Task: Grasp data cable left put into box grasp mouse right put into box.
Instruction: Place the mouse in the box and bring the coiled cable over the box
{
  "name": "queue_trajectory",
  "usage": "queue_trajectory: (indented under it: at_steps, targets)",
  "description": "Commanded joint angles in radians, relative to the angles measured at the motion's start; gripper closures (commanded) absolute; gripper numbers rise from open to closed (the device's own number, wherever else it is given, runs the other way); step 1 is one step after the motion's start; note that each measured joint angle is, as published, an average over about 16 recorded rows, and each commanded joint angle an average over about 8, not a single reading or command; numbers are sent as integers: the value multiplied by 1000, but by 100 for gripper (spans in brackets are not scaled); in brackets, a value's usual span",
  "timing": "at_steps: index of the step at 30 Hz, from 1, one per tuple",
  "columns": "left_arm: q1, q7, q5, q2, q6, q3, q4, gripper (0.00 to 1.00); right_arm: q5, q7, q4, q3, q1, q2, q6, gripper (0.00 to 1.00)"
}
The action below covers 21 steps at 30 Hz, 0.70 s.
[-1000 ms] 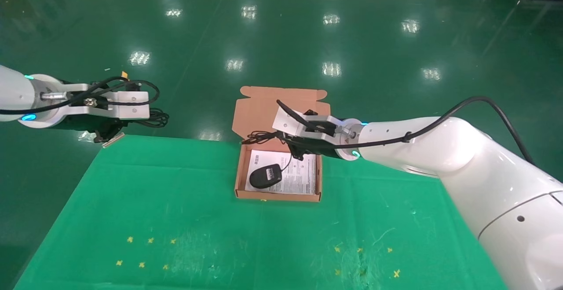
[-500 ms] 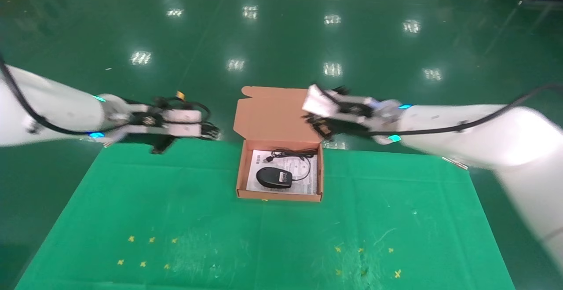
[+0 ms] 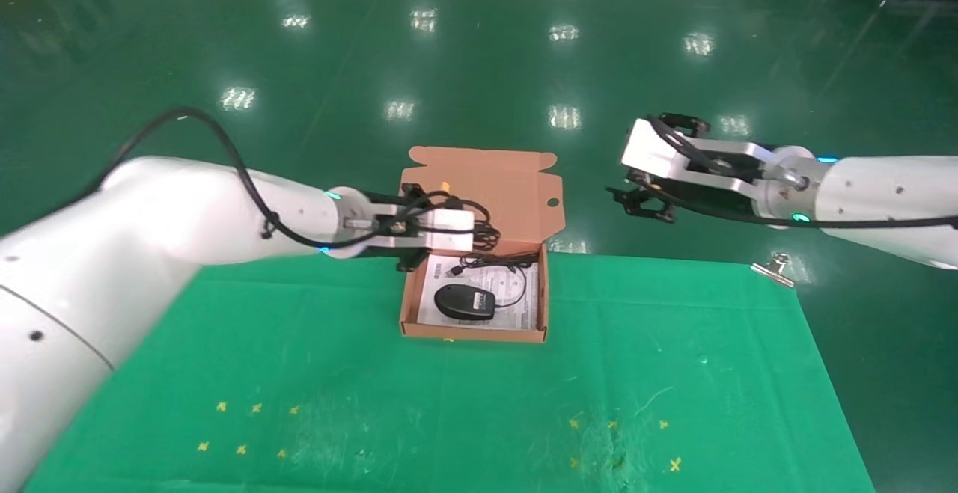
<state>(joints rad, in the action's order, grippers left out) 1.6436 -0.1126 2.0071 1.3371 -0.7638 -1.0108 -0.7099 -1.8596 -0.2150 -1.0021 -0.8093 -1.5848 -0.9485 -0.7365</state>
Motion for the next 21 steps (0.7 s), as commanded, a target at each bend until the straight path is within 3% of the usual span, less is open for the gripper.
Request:
queue_trajectory:
  at_steps: [1, 7, 15, 21]
  targets:
    - [-9, 51, -34, 26, 38, 0, 37, 100, -13, -27, -35, -2, 6, 27, -14, 0]
    - [-32, 130, -162, 33, 93, -52, 56, 100, -70, -99, -92, -13, 7, 47, -36, 0]
    - [-37, 159, -253, 41, 124, -107, 78, 0, -103, -140, -126, -16, 12, 56, -40, 0]
    - [-36, 160, -258, 41, 127, -110, 78, 0, -105, -141, -128, -17, 13, 56, -41, 0]
